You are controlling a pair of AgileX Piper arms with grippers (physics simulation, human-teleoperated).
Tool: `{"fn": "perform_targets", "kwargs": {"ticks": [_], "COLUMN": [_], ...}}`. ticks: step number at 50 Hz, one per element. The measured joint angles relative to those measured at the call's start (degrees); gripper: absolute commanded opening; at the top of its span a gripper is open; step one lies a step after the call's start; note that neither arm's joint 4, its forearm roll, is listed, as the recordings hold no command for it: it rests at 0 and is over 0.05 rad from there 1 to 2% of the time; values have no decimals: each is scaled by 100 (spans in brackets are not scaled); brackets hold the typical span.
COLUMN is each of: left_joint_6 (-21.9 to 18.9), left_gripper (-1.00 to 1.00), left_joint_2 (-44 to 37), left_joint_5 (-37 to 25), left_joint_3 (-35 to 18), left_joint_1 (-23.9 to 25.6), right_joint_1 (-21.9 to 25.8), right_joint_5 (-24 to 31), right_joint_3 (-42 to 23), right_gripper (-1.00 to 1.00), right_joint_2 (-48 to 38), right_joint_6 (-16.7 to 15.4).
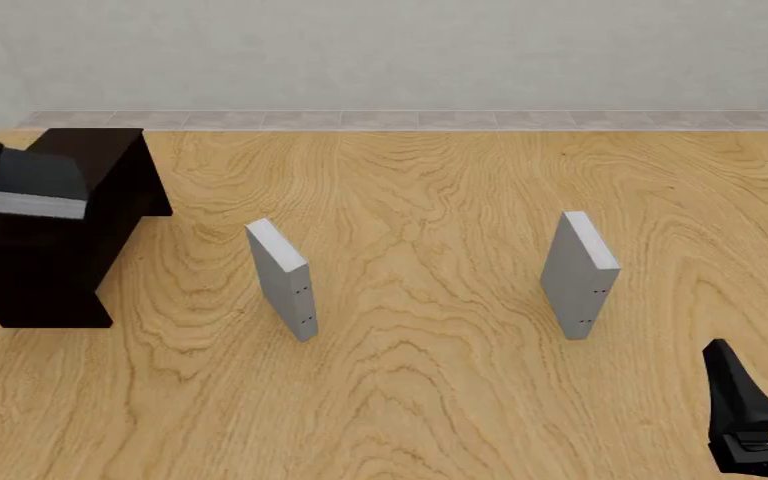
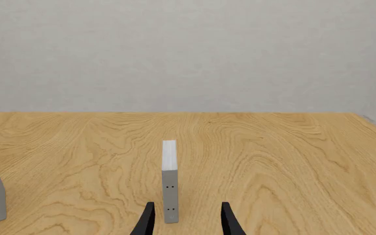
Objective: Pick up the book in the middle and place it on the cabinet shelf.
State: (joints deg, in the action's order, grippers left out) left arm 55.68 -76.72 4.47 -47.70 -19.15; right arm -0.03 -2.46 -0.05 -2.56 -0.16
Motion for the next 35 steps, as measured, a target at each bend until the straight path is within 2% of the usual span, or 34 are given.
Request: {"fn": "perform_targets", "kwargs": {"ticks": [9,18,35], "left_joint_6": [-24,102,340], "left_gripper": [100,100,100], "left_joint_2": [211,598,1272], "left_joint_5": [-249,-769,-1559], "left_joint_3": [-80,-183,-234], "left_joint_1": [-188,-304,-229], "right_joint_1": [0,0,0], "right_joint_5": [0,0,0], "right_joint_3": [0,0,0], "right_gripper": [100,100,100], "right_joint_2": [1,1,0], "right_joint_6": [0,0,0]}}
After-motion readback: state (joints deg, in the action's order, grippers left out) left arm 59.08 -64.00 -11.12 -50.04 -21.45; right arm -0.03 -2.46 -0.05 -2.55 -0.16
